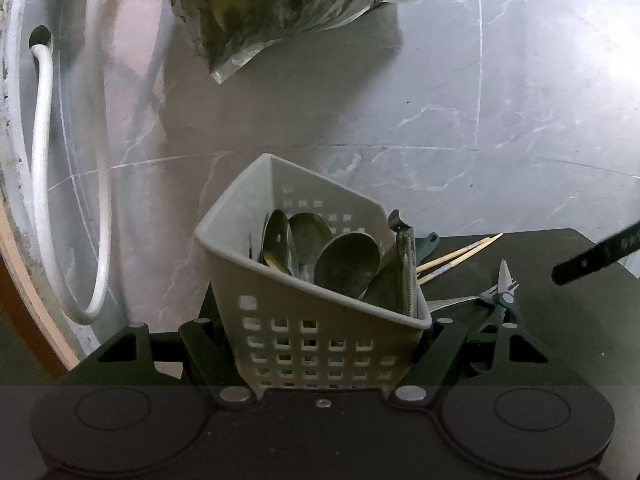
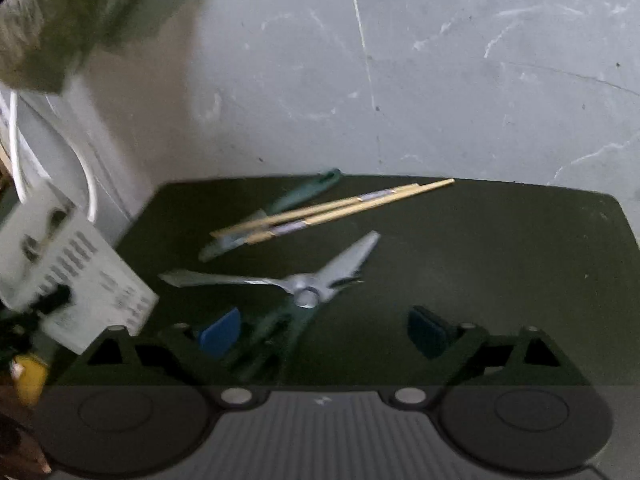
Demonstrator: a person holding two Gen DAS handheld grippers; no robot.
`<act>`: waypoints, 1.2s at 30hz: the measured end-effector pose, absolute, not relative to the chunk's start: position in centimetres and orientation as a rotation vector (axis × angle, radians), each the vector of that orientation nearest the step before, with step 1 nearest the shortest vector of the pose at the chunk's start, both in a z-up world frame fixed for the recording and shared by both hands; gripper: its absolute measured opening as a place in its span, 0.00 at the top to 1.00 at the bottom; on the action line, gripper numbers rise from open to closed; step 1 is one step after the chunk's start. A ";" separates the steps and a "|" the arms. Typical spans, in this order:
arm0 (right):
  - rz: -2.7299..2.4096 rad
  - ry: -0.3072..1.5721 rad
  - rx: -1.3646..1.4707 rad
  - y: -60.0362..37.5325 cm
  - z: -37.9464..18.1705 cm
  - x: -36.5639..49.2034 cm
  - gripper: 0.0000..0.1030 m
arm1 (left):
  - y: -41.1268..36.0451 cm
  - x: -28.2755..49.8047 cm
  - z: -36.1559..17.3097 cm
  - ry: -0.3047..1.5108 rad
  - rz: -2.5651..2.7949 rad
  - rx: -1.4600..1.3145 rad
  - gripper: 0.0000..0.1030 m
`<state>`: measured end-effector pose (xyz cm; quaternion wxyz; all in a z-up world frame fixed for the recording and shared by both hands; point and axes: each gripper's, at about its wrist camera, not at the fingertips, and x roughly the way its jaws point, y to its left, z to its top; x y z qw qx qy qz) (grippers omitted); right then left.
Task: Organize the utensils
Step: 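Close the right tool on the wooden chopsticks on the table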
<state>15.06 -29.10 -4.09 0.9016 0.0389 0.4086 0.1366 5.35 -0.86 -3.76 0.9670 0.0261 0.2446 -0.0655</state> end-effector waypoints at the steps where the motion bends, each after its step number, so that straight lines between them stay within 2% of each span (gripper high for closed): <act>1: 0.310 0.847 0.022 -29.2 -4.2 15.7 0.07 | -0.9 5.4 -3.8 0.497 -0.128 0.052 0.26; 8: 0.660 0.753 -0.404 -27.2 -2.8 23.0 0.08 | -1.7 5.3 -3.7 0.503 -0.077 0.039 0.26; 12: 0.829 0.766 -0.576 -25.2 -2.9 27.1 0.21 | -2.1 5.4 -3.7 0.505 -0.043 0.032 0.26; 16: 0.938 0.806 -0.715 -24.0 -4.0 29.2 0.26 | -2.6 5.4 -3.7 0.504 -0.009 0.024 0.26; 19: 0.998 0.848 -0.776 -23.3 -4.9 30.1 0.37 | -3.0 5.3 -3.6 0.506 0.010 0.020 0.26; 20: 1.015 0.856 -0.792 -23.1 -5.2 30.2 0.41 | -3.1 5.2 -3.6 0.506 0.015 0.018 0.26; 24: 1.076 0.914 -0.720 -23.1 -5.4 31.5 0.44 | -3.4 5.2 -3.5 0.508 0.029 0.015 0.26; 25: 1.085 0.917 -0.700 -23.2 -5.4 31.8 0.49 | -3.4 5.2 -3.5 0.508 0.030 0.014 0.26; 27: 1.074 0.915 -0.670 -23.8 -5.1 32.1 0.73 | -3.4 5.3 -3.5 0.508 0.031 0.015 0.26; 36: 0.910 0.962 -0.593 -27.5 -4.6 30.9 0.85 | -3.2 5.4 -3.6 0.502 0.021 0.016 0.26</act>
